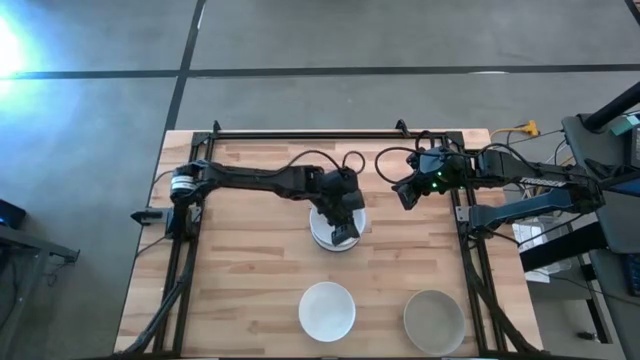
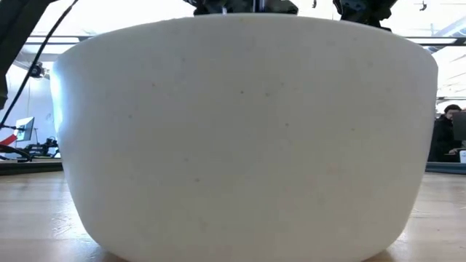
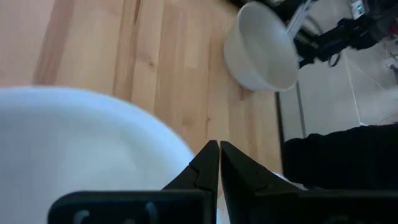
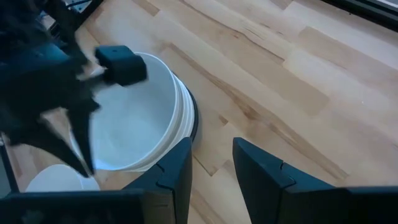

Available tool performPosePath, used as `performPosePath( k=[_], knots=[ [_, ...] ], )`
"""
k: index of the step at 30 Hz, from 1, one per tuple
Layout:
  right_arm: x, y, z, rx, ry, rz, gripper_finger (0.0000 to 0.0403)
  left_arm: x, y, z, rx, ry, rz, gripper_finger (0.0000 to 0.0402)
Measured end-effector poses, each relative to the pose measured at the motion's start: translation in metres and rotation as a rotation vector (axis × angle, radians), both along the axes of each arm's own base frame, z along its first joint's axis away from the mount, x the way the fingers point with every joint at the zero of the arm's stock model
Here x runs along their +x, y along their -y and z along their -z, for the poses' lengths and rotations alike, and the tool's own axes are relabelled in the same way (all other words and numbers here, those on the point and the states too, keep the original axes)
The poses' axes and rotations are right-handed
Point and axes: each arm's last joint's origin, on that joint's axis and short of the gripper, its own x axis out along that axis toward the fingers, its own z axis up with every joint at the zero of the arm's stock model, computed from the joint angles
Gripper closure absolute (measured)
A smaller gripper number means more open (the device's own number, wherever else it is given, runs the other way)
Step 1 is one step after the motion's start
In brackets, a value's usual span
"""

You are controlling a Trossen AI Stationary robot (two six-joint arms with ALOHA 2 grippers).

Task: Nest bowls inside each other
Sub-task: Stack the white bowl on the gray bowl, then stack the gray bowl on the white bowl

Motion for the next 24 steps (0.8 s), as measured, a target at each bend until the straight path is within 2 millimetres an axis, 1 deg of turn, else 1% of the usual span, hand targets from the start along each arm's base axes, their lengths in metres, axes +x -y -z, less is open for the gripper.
performPosePath(
  k=[2, 5, 9, 11, 13, 15, 18, 19, 21, 24],
  knots=[
    [0.000, 0.000, 0.000, 0.006, 0.001, 0.006, 0.0291, -0.007, -0.003, -0.014, 0.001, 0.024, -0.008, 0.0402],
    [0.000, -0.001, 0.000, 0.011, 0.003, 0.000, 0.0291, -0.026, -0.004, -0.034, 0.030, 0.004, -0.017, 0.0402],
    [0.001, -0.005, 0.000, 0.017, 0.003, -0.020, 0.0291, -0.062, 0.000, -0.056, 0.130, -0.087, -0.016, 0.0402],
    [0.001, -0.007, 0.000, 0.017, 0.003, -0.030, 0.0291, -0.083, 0.003, -0.067, 0.182, -0.138, -0.006, 0.0402],
    [0.001, -0.009, 0.000, 0.017, 0.004, -0.040, 0.0291, -0.102, 0.006, -0.079, 0.223, -0.150, 0.007, 0.0402],
    [0.001, -0.011, 0.000, 0.019, 0.004, -0.049, 0.0291, -0.117, 0.009, -0.086, 0.239, -0.149, 0.032, 0.0402],
    [0.002, -0.016, 0.000, 0.023, 0.005, -0.072, 0.0291, -0.140, 0.013, -0.087, 0.239, -0.132, 0.039, 0.0402],
    [0.002, -0.018, 0.000, 0.023, 0.007, -0.085, 0.0291, -0.148, 0.015, -0.085, 0.236, -0.138, 0.041, 0.0402],
    [0.002, -0.024, 0.000, 0.034, 0.010, -0.116, 0.0291, -0.164, 0.017, -0.077, 0.222, -0.149, 0.031, 0.0402],
    [0.002, -0.035, 0.000, 0.041, 0.009, -0.175, 0.0291, -0.184, 0.020, -0.055, 0.180, -0.181, -0.007, 0.0402]
  ],
)
